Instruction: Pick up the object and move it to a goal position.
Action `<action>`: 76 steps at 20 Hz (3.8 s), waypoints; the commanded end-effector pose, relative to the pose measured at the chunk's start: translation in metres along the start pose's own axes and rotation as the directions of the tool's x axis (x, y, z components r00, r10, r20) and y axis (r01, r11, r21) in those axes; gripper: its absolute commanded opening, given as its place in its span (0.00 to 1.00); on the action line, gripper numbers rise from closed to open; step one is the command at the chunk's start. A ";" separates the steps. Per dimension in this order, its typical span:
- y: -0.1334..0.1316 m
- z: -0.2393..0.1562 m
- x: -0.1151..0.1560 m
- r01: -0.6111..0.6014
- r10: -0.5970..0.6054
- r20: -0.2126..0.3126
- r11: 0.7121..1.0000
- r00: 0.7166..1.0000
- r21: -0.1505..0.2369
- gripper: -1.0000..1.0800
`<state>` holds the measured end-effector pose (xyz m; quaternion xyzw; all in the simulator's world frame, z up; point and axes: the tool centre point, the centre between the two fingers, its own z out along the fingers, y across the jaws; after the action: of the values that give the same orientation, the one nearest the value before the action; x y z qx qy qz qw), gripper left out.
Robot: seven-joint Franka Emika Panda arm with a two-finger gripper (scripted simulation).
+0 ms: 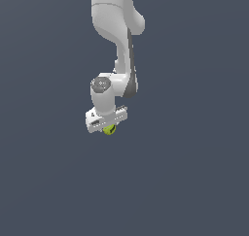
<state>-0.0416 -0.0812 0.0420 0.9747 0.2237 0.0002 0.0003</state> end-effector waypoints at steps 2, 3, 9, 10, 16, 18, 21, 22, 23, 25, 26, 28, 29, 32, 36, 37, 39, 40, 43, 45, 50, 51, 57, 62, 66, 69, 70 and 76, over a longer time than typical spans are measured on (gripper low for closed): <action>-0.001 0.001 0.000 0.001 -0.001 0.000 1.000 1.000 0.001 0.00; -0.001 0.001 0.000 0.001 -0.001 0.000 1.000 1.000 0.001 0.00; -0.004 -0.006 0.002 0.000 0.000 0.000 1.000 1.000 0.000 0.00; -0.006 -0.009 0.003 0.000 0.000 0.000 1.000 1.000 0.000 0.00; -0.023 -0.038 0.011 0.000 0.000 0.000 1.000 1.000 0.000 0.00; -0.032 -0.052 0.015 0.001 -0.001 0.000 1.000 1.000 -0.001 0.00; -0.046 -0.077 0.023 0.001 -0.001 0.000 1.000 1.000 -0.001 0.00; -0.052 -0.086 0.025 0.001 -0.001 0.001 1.000 1.000 -0.001 0.00; -0.058 -0.096 0.028 0.001 -0.001 0.001 1.000 1.000 -0.001 0.00; -0.070 -0.116 0.034 0.001 -0.001 0.001 1.000 1.000 -0.001 0.00; -0.076 -0.127 0.038 0.001 -0.001 0.001 1.000 1.000 -0.002 0.00; -0.089 -0.148 0.044 0.001 -0.001 0.001 1.000 1.000 -0.002 0.00; -0.095 -0.159 0.047 0.001 -0.001 0.001 1.000 1.000 -0.002 0.00; -0.114 -0.191 0.057 0.001 -0.001 0.001 1.000 1.000 -0.002 0.00; -0.139 -0.233 0.070 0.002 -0.002 0.001 1.000 1.000 -0.002 0.00; -0.145 -0.244 0.073 0.002 -0.002 0.001 1.000 1.000 -0.002 0.00; -0.157 -0.264 0.080 0.002 -0.002 0.001 1.000 1.000 -0.002 0.00; -0.163 -0.274 0.083 0.002 -0.002 0.001 1.000 1.000 -0.002 0.00; -0.180 -0.304 0.092 0.002 -0.002 0.001 1.000 1.000 -0.001 0.00; -0.191 -0.324 0.099 0.002 -0.002 0.001 1.000 1.000 -0.001 0.00; -0.215 -0.365 0.113 0.002 -0.002 0.001 1.000 1.000 -0.001 0.00; -0.219 -0.373 0.116 0.002 -0.002 0.001 1.000 1.000 -0.001 0.00; -0.241 -0.411 0.130 0.001 -0.001 0.000 1.000 1.000 0.000 0.00; -0.255 -0.437 0.140 0.001 -0.001 0.000 1.000 1.000 0.000 0.00; -0.262 -0.450 0.145 0.000 0.000 0.000 1.000 1.000 0.001 0.00; -0.266 -0.457 0.148 0.000 0.000 0.000 1.000 1.000 0.001 0.00; -0.267 -0.459 0.149 0.000 0.000 0.000 1.000 1.000 0.001 0.00; -0.270 -0.466 0.152 0.001 -0.001 0.000 1.000 1.000 0.001 0.00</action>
<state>-0.0229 0.2276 0.5052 0.9746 0.2241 -0.0008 -0.0001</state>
